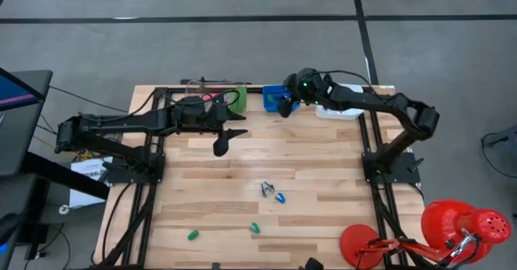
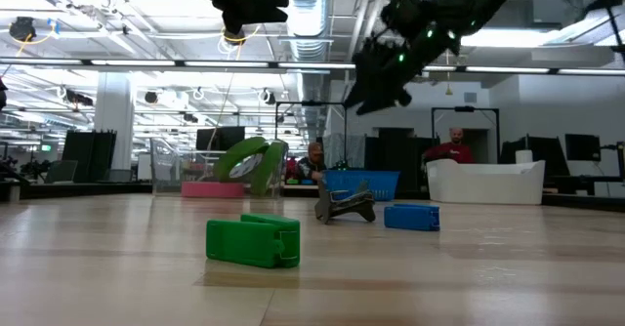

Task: Pick and place Stapler, Stapler remover, tape
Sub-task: Put the black staple remover into the white bin

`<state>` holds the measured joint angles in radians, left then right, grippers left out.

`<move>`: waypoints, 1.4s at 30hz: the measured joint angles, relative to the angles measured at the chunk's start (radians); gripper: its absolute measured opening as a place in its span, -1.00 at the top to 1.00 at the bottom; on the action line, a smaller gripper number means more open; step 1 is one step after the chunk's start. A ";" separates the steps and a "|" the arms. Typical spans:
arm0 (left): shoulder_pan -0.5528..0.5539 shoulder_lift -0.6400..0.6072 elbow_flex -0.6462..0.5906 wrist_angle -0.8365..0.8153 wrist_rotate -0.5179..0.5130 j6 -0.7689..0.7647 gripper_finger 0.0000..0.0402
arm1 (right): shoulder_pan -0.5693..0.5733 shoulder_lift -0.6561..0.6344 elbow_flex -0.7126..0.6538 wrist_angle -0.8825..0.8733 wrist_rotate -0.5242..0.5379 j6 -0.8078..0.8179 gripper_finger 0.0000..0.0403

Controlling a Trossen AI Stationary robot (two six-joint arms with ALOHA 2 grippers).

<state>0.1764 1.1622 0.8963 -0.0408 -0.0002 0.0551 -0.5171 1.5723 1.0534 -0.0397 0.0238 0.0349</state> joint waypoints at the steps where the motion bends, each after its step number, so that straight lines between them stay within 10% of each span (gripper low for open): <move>1: 0.000 0.000 0.000 0.000 0.000 0.000 0.03 | 0.014 -0.019 0.000 -0.009 0.000 -0.001 -0.32; 27: -0.020 0.000 0.000 0.005 0.108 -0.011 0.02 | 0.626 -0.135 0.000 -0.372 0.172 0.330 -0.32; 42: -0.131 0.078 0.000 0.006 0.110 -0.030 -0.38 | 0.873 -0.153 0.000 -0.394 0.325 0.662 -0.32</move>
<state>0.0449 1.2400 0.8962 -0.0349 0.1097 0.0250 0.3559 1.4197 1.0534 -0.4333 0.3489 0.6965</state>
